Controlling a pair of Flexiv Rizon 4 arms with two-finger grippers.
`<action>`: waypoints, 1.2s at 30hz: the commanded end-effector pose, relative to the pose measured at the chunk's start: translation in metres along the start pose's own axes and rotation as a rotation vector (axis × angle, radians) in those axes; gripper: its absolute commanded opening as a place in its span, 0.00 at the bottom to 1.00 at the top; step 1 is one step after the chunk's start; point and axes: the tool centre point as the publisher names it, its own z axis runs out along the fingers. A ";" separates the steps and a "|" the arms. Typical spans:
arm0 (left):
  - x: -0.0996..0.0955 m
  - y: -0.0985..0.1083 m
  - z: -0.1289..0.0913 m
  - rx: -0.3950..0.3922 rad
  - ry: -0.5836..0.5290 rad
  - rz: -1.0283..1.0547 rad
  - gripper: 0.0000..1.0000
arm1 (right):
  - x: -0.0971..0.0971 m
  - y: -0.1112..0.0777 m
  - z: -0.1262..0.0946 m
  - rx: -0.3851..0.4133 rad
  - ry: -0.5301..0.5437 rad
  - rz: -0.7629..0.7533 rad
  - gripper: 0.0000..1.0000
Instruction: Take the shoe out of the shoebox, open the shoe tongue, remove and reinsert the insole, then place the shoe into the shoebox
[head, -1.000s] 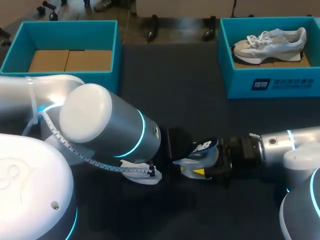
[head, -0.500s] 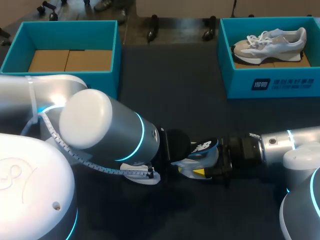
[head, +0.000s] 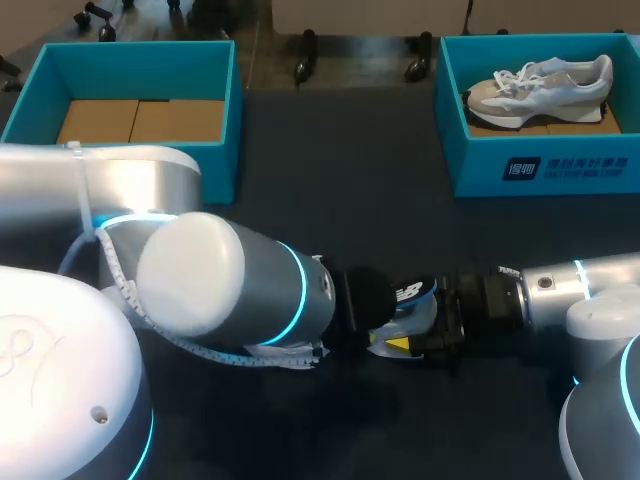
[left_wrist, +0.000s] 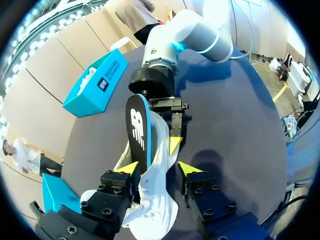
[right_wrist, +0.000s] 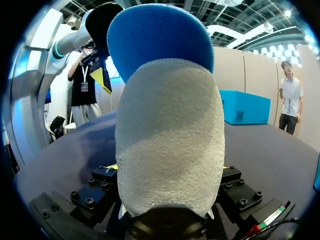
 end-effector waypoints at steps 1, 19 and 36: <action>0.006 -0.013 0.009 -0.013 -0.047 -0.001 0.47 | 0.000 0.002 0.001 0.007 0.002 0.000 0.00; -0.005 -0.020 0.033 -0.046 -0.173 -0.042 0.44 | 0.000 0.002 0.001 0.007 0.002 0.000 0.00; -0.013 -0.013 0.048 -0.075 -0.244 -0.078 0.28 | 0.000 0.002 0.001 0.007 0.002 0.000 0.00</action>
